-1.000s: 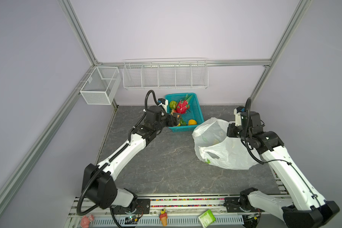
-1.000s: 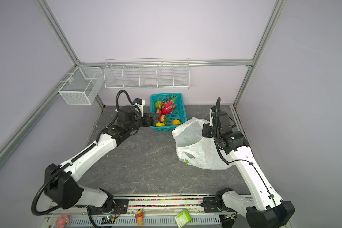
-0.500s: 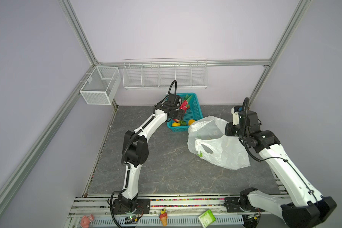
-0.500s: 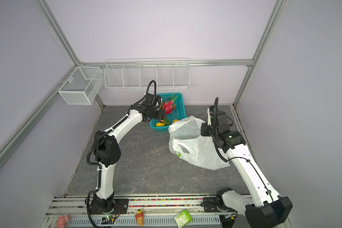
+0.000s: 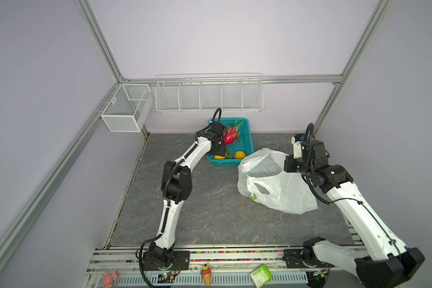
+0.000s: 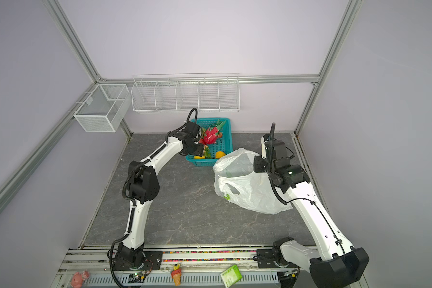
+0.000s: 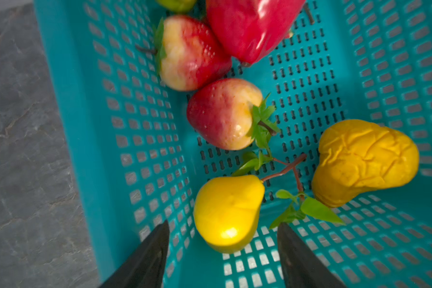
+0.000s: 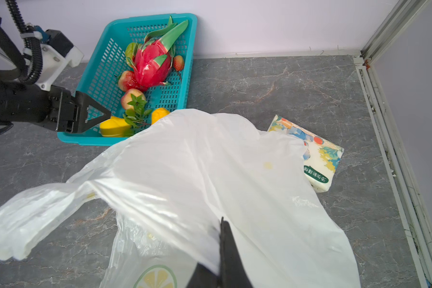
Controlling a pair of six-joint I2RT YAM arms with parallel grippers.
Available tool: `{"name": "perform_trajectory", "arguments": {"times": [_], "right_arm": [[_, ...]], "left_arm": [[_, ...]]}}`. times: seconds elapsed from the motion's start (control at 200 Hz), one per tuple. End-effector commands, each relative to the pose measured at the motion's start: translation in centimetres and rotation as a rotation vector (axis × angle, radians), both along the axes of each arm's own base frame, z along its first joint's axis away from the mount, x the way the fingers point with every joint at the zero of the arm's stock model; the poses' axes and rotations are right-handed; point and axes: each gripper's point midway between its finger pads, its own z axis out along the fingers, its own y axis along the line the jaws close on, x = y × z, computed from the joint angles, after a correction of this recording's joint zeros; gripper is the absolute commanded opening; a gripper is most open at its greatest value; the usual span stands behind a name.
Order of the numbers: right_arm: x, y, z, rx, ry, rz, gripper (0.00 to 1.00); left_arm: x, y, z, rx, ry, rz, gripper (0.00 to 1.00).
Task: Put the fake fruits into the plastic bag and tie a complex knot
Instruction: 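Move the left gripper into the teal basket and grasp the yellow pear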
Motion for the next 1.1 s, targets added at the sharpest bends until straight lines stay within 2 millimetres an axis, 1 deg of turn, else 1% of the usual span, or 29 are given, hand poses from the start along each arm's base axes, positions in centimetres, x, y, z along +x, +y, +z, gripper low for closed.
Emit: {"name": "perform_trajectory", "arguments": {"times": [0.0,0.05,0.105,0.15,0.24,0.425,0.53,0.635,0.76,0.875,1.095], "right_arm": [[0.1,-0.3,-0.2,-0.027,-0.009,-0.001,0.07],[0.0,-0.4,-0.2,-0.029,-0.011,-0.002,0.07],[0.0,-0.4,-0.2,-0.032,-0.011,-0.004,0.07],[0.0,-0.5,-0.2,-0.037,-0.012,-0.007,0.07],[0.0,-0.6,-0.3,-0.039,-0.008,-0.009,0.07],[0.1,-0.5,-0.7,-0.039,-0.002,-0.005,0.07],[0.2,-0.4,-0.9,-0.037,-0.003,-0.005,0.07],[0.3,-0.3,-1.1,-0.034,0.0,0.0,0.07],[0.4,-0.2,-1.2,-0.033,0.001,0.001,0.07],[0.5,-0.2,-1.4,-0.038,0.004,0.001,0.07],[0.6,-0.3,-1.8,-0.041,0.005,-0.002,0.07]], "left_arm": [[-0.3,3.3,1.1,0.028,-0.006,0.053,0.69],[-0.2,4.3,1.2,0.033,-0.007,0.072,0.69],[-0.4,4.9,1.3,0.028,-0.006,0.082,0.69],[-0.4,4.8,1.7,0.009,-0.012,0.078,0.69],[-0.4,3.9,1.9,-0.028,-0.006,0.047,0.71],[0.0,4.2,0.2,0.028,0.051,0.046,0.72],[0.2,3.8,-0.4,0.022,0.078,0.044,0.72],[0.4,3.6,-0.8,0.021,0.09,0.048,0.75],[0.5,3.9,-1.7,0.053,0.112,0.057,0.78],[0.5,3.9,-2.6,0.066,0.133,0.059,0.8],[0.2,3.1,-4.3,0.049,0.18,0.041,0.82]]}}
